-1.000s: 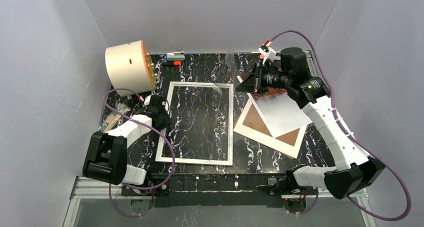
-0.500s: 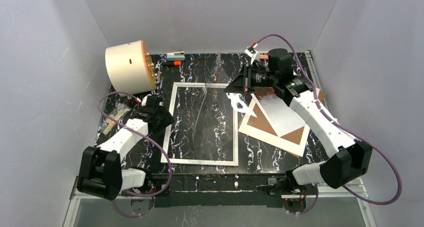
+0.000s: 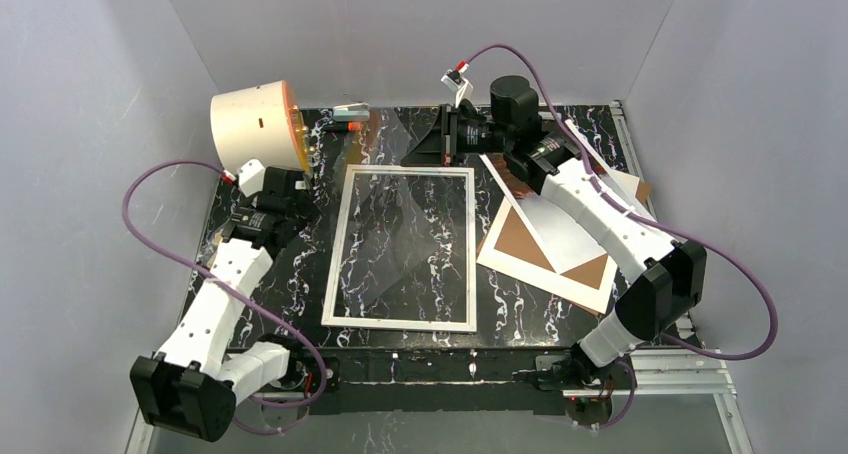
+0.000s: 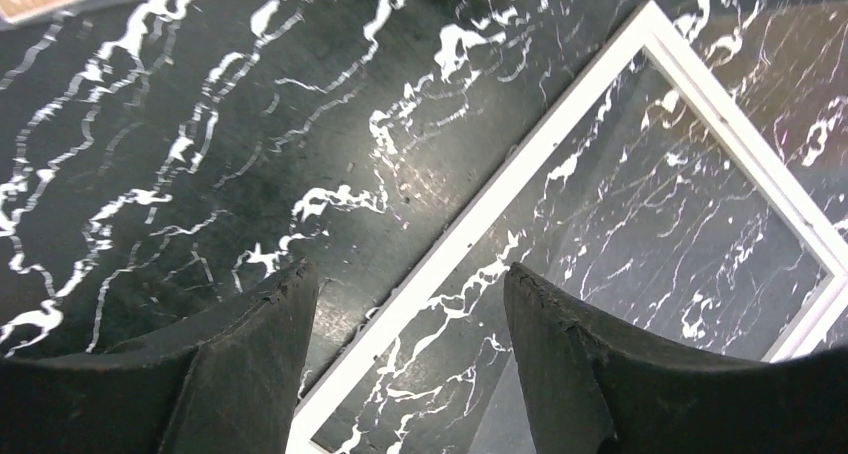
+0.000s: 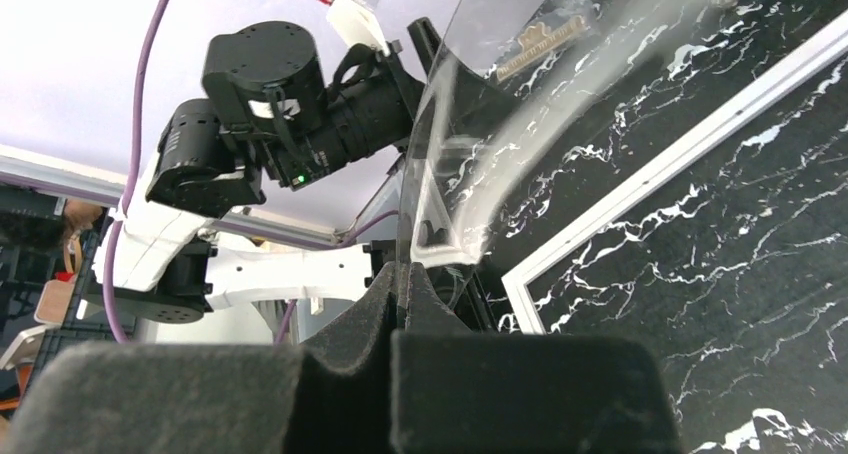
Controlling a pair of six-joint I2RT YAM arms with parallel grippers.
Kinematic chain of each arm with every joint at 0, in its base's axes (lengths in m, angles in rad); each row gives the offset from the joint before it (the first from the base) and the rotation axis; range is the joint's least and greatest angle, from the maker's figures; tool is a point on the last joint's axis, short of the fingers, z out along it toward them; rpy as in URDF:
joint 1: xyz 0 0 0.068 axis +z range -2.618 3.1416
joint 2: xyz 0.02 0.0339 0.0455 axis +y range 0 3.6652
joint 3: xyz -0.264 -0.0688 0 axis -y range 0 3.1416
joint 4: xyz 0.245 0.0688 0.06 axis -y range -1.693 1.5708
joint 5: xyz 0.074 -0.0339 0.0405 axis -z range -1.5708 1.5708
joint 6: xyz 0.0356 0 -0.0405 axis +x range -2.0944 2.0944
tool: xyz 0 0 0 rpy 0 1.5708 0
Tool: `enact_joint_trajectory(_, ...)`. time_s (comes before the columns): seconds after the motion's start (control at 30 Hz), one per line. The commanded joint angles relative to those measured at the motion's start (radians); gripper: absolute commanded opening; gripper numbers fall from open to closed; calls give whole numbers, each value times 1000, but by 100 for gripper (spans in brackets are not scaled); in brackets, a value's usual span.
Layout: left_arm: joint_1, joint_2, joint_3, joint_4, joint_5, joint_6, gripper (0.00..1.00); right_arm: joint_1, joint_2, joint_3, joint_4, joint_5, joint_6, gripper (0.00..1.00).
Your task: Put the photo into the frame
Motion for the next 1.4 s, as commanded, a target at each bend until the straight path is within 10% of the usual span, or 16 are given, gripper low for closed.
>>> enact_joint_trajectory(0.0, -1, -58, 54, -123, -154, -23, 68, 12, -28, -53, 125, 29, 45, 1)
enact_joint_trajectory(0.6, -1, -13, -96, 2, 71, 51, 71, -29, -159, -958, 642, 480, 352, 1)
enact_joint_trajectory(0.87, -1, 65, -124, 43, 130, 96, 77, -61, -126, -987, 718, 353, 287, 46)
enact_joint_trajectory(1.03, 4, 96, -137, 66, 170, 117, 80, -122, -23, -952, 772, 189, 259, 54)
enact_joint_trajectory(1.37, 25, 161, -176, 48, 211, 122, 69, -167, 42, -981, 846, 124, 233, 4)
